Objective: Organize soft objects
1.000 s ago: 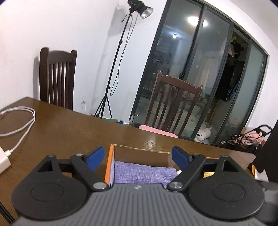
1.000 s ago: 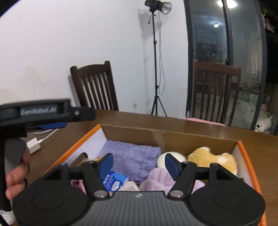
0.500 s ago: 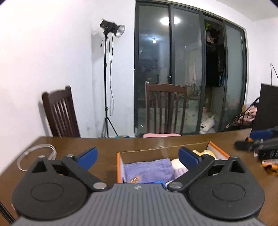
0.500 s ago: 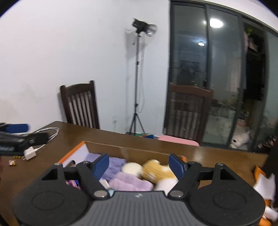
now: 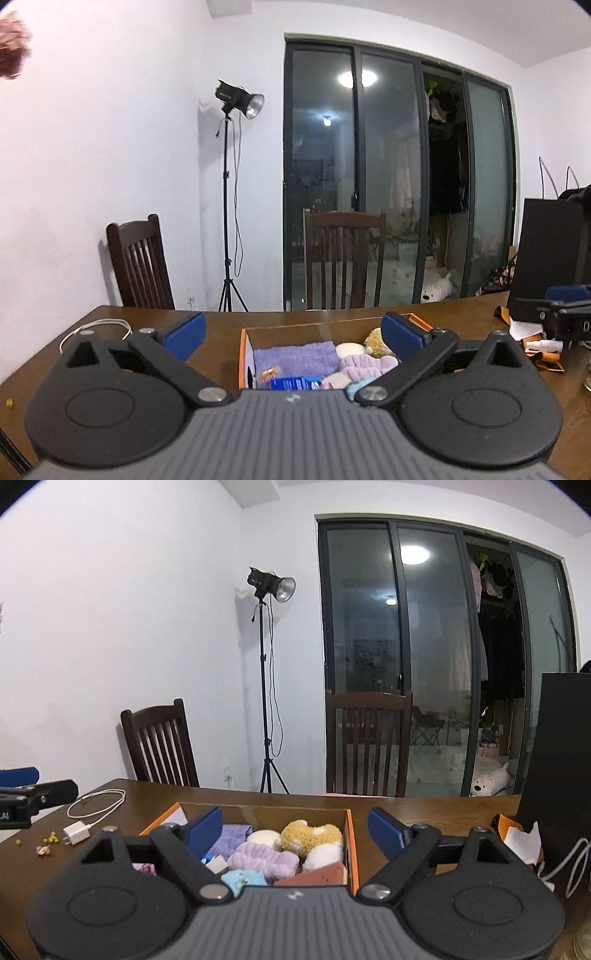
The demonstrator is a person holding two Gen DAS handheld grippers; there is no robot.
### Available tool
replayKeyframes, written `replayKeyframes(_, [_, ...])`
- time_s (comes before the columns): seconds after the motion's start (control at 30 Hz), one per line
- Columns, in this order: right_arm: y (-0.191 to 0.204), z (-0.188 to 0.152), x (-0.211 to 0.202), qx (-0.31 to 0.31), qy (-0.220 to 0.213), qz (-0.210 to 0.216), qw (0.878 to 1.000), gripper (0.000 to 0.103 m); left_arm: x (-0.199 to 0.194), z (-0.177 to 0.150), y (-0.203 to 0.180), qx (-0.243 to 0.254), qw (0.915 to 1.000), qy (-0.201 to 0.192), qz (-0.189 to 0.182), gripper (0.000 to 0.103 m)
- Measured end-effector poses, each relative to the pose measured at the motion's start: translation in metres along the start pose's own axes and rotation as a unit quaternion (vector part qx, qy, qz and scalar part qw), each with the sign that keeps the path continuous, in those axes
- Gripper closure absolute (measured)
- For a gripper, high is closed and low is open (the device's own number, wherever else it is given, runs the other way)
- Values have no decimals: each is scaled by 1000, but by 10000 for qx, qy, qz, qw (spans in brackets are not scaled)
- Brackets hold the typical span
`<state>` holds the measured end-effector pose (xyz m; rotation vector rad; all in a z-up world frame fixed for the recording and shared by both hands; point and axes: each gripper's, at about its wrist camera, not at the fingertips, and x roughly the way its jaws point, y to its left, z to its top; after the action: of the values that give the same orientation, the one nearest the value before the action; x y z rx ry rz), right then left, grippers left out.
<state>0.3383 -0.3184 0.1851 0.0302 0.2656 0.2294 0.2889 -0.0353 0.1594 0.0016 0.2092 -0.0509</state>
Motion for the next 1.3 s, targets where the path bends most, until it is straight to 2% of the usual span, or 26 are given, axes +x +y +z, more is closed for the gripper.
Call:
replayKeyframes(0.13, [12, -24, -25, -81, -119, 1, 9999, 17, -34, -23, -7, -47, 9999, -132, 46, 0])
replayKeyframes(0.23, [21, -45, -49, -121, -190, 41, 9997, 17, -60, -38, -11, -32, 9997, -242, -61, 0])
replayKeyframes(0.57, [62, -109, -141, -147, -395, 213, 9989, 17, -158, -100, -24, 4, 9995, -277, -170, 0])
replayKeyframes(0.8, [98, -161, -216, -117, -498, 462, 9976, 15, -234, -151, -21, -1, 9990, -391, 234, 0])
replayKeyframes(0.93, [109, -185, -233, -86, -152, 750, 9970, 15, -237, -158, -17, -16, 9998, -125, 140, 0])
replayKeyframes(1.03, [113, -193, -236, -284, -106, 545, 9981, 12, -236, -158, -17, -44, 9996, -125, 230, 0])
replayKeyframes(1.3, [104, -189, -228, -79, -83, 418, 9991, 6, -237, -160, -17, -15, 9998, -114, 154, 0])
